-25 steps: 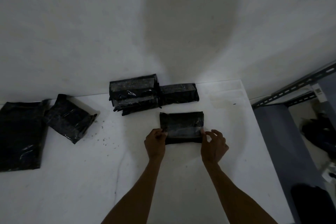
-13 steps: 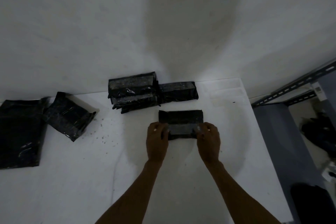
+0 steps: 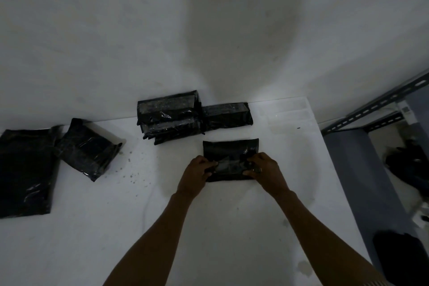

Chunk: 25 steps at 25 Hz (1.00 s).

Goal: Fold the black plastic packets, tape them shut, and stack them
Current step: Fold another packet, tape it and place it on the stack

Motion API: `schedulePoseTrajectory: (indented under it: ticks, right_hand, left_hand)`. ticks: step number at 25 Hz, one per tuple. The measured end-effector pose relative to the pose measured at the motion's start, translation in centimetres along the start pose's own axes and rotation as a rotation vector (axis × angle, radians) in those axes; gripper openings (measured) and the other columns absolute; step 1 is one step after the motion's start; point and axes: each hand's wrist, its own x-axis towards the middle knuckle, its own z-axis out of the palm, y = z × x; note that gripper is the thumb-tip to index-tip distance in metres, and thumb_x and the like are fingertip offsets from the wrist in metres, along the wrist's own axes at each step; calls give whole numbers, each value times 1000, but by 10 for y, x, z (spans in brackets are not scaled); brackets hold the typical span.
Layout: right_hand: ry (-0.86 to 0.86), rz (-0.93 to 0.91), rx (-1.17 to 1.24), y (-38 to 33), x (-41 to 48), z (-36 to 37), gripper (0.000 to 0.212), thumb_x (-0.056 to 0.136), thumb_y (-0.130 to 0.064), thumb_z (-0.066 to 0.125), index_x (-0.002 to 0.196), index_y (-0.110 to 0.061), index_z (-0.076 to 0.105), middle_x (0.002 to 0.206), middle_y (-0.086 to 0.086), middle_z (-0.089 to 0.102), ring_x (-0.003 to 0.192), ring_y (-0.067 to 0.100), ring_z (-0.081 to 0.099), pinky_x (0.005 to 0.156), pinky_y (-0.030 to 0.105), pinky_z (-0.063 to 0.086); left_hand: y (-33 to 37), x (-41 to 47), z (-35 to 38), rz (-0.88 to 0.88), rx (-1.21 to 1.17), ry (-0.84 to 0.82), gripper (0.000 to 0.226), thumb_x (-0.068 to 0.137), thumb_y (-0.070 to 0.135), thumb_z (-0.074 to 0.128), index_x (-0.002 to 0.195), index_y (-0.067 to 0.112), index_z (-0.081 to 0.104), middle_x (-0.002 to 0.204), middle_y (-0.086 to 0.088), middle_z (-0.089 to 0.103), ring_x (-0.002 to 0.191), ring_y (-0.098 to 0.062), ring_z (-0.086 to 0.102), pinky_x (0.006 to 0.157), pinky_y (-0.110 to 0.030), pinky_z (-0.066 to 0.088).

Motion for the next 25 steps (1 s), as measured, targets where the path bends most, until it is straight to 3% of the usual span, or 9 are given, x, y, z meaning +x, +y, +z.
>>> schedulePoseTrajectory:
  ticks: [2,5,7,9,12,16,20,23,25]
  right_hand:
    - [11,43,8,4,-7,-6,41,73,-27,85,109,-12,71,102,6,65,88,22,64,78,37,56]
    - [143,-6,-145,-7,-12,-9,43,74,-37,84,107,-14,70,104,5,65,92,20,60,71,32,55]
    - [173,-97,-191,-25,-3,1,34,75,-31,85,99,-11,71,101,8,65,90,21,59,66,30,54]
    - [88,-162,-173,-34,6,15,24,77,-23,83,92,-9,72,95,11,65,85,25,61,64,34,55]
    - [-26,-95,-134,-26,11,19,19,80,-19,80,91,-4,74,95,13,66,85,29,61,67,43,56]
    - [-26,-39,-124,-17,4,9,25,82,-21,78,101,-6,74,102,12,65,89,26,61,74,38,55]
    - [-20,-7,-130,0,-8,1,34,83,-21,77,114,-8,71,110,11,65,96,27,62,82,40,55]
    - [63,-8,-194,-6,-13,-3,35,81,-28,79,112,-13,70,107,9,66,95,24,61,73,36,56]
    - [116,-52,-225,-23,-7,2,26,84,-28,77,104,-14,70,103,6,66,91,21,58,68,32,54]
  left_hand:
    - [4,-7,-2,21,39,56,39,83,4,71,120,15,69,113,-5,57,101,-19,56,87,-34,54]
    - [24,-8,-6,117,132,171,31,82,19,72,113,16,70,117,-4,57,99,-15,56,77,-22,53]
    - [42,2,1,163,135,181,26,86,26,69,110,16,70,113,-4,58,97,-13,54,76,-18,48]
    - [49,11,13,174,130,140,25,91,31,60,107,15,70,108,-5,60,94,-15,55,74,-21,49]
    - [35,15,20,121,125,42,20,88,20,66,104,10,71,105,-8,61,94,-21,58,72,-34,55]
    - [18,15,9,71,81,-29,33,81,11,76,113,11,71,108,-8,60,96,-20,56,81,-30,50]
    - [11,7,2,68,116,-3,38,81,1,71,117,13,69,113,-5,59,100,-18,55,85,-30,52]
    - [25,0,1,124,157,93,32,81,10,71,113,14,70,115,-4,59,97,-14,56,76,-19,51]
    - [38,4,6,164,169,102,30,83,20,73,111,14,69,113,-6,60,97,-15,56,75,-20,49]
